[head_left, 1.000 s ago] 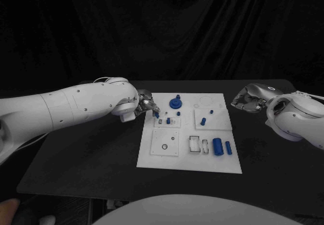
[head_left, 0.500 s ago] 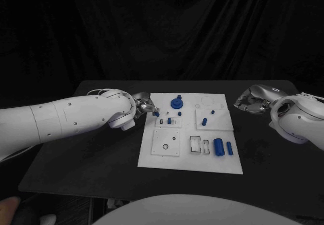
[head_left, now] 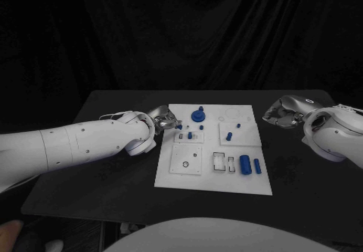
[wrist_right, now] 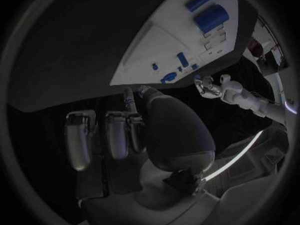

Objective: Assemble the parts on the task board

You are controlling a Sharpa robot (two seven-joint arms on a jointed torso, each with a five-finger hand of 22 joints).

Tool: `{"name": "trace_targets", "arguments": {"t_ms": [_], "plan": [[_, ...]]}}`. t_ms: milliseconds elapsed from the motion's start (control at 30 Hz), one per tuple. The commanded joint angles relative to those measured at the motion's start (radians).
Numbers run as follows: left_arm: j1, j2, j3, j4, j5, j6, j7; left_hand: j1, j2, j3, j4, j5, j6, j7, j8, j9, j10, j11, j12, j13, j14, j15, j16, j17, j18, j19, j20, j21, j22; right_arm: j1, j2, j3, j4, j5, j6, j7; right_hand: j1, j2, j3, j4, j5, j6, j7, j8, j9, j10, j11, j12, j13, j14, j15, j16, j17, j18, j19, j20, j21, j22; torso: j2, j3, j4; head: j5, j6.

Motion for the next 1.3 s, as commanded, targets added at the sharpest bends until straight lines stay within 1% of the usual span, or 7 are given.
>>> {"name": "trace_targets", "arguments": {"t_ms": [33,200,400,533,633,733,1300], "plan": [[-0.008,0.006,0.001,0.001,-0.008,-0.063,0.063,-0.005,-0.002,0.025,-0.016,0.005,-0.001,-0.006,0.003,0.001,0.108,-0.004,0.003,0.263,0.104,-0.006,0.003,0.263,0.015,-0.003,-0.005,-0.009,0.183,0.000,-0.003,0.001,0.003,0.005,-0.007,-0.019,0.005,-0.001,0.001,-0.007,0.007,-0.007,0.000,-0.006,-0.001,0.106,-0.003,0.006,0.263,0.095,-0.006,-0.006,0.230,-0.006,0.098,-0.005,-0.004,0.260,0.001,0.0003,-0.0029,0.001,0.000],[-0.020,0.010,0.001,-0.005,-0.008,-0.050,0.065,-0.006,-0.001,0.024,-0.011,0.005,-0.002,-0.005,0.003,0.002,0.108,-0.004,0.003,0.263,0.104,-0.006,0.003,0.263,0.016,-0.005,-0.005,-0.013,0.182,0.000,-0.004,0.001,0.004,0.006,-0.008,-0.019,0.005,-0.001,0.001,-0.007,0.007,-0.007,0.000,-0.006,-0.001,0.106,-0.003,0.006,0.263,0.095,-0.006,-0.006,0.230,-0.006,0.097,-0.005,-0.005,0.260,0.001,-0.0012,-0.0008,-0.001,0.000],[-0.033,0.014,0.001,-0.014,-0.008,-0.045,0.071,-0.007,0.000,0.024,-0.008,0.005,-0.003,-0.005,0.003,0.002,0.108,-0.004,0.003,0.263,0.104,-0.006,0.003,0.263,0.017,-0.006,-0.005,-0.016,0.181,0.000,-0.004,0.001,0.004,0.006,-0.010,-0.018,0.005,-0.001,0.001,-0.007,0.007,-0.007,0.000,-0.006,-0.001,0.106,-0.003,0.006,0.263,0.095,-0.006,-0.006,0.230,-0.006,0.097,-0.005,-0.005,0.260,0.001,-0.0009,-0.0047,0.005,0.000],[-0.042,0.018,0.001,-0.021,-0.008,-0.047,0.077,-0.007,0.000,0.024,-0.008,0.005,-0.003,-0.005,0.003,0.002,0.108,-0.004,0.003,0.263,0.104,-0.006,0.003,0.263,0.016,-0.006,-0.005,-0.016,0.181,0.000,-0.005,0.001,0.003,0.006,-0.010,-0.018,0.005,-0.001,0.001,-0.007,0.007,-0.007,0.000,-0.006,-0.001,0.106,-0.003,0.006,0.263,0.095,-0.006,-0.006,0.230,-0.006,0.097,-0.005,-0.005,0.260,0.002,-0.0018,-0.0023,0.002,0.000],[-0.047,0.021,0.001,-0.026,-0.008,-0.052,0.082,-0.007,0.000,0.024,-0.008,0.005,-0.003,-0.005,0.003,0.002,0.108,-0.004,0.003,0.263,0.104,-0.006,0.003,0.263,0.016,-0.006,-0.005,-0.016,0.181,0.000,-0.005,0.001,0.003,0.006,-0.009,-0.018,0.005,-0.001,0.001,-0.007,0.007,-0.007,0.000,-0.006,-0.001,0.106,-0.003,0.006,0.263,0.095,-0.006,-0.006,0.230,-0.006,0.097,-0.005,-0.005,0.260,0.001,-0.0013,-0.0034,0.002,0.000],[-0.051,0.022,0.001,-0.030,-0.008,-0.053,0.085,-0.006,0.000,0.024,-0.007,0.005,-0.003,-0.005,0.003,0.002,0.108,-0.004,0.003,0.263,0.104,-0.006,0.003,0.263,0.016,-0.006,-0.005,-0.016,0.181,0.000,-0.005,0.001,0.003,0.006,-0.010,-0.018,0.005,-0.001,0.001,-0.007,0.007,-0.007,0.000,-0.006,-0.001,0.106,-0.003,0.006,0.263,0.095,-0.006,-0.006,0.230,-0.006,0.097,-0.005,-0.005,0.260,0.001,-0.0015,-0.0015,-0.001,0.000],[-0.073,0.016,0.001,-0.041,-0.008,-0.060,0.105,-0.006,0.000,0.023,-0.006,0.006,-0.005,-0.005,0.003,0.003,0.108,-0.004,0.003,0.263,0.104,-0.006,0.003,0.263,0.016,-0.007,-0.005,-0.016,0.181,0.000,-0.004,0.001,0.001,0.006,-0.007,-0.018,0.005,-0.002,0.001,-0.007,0.007,-0.007,0.000,-0.006,-0.001,0.106,-0.003,0.006,0.263,0.095,-0.007,-0.006,0.230,-0.006,0.097,-0.006,-0.004,0.260,0.002,-0.0013,-0.0024,0.001,0.000]]}}
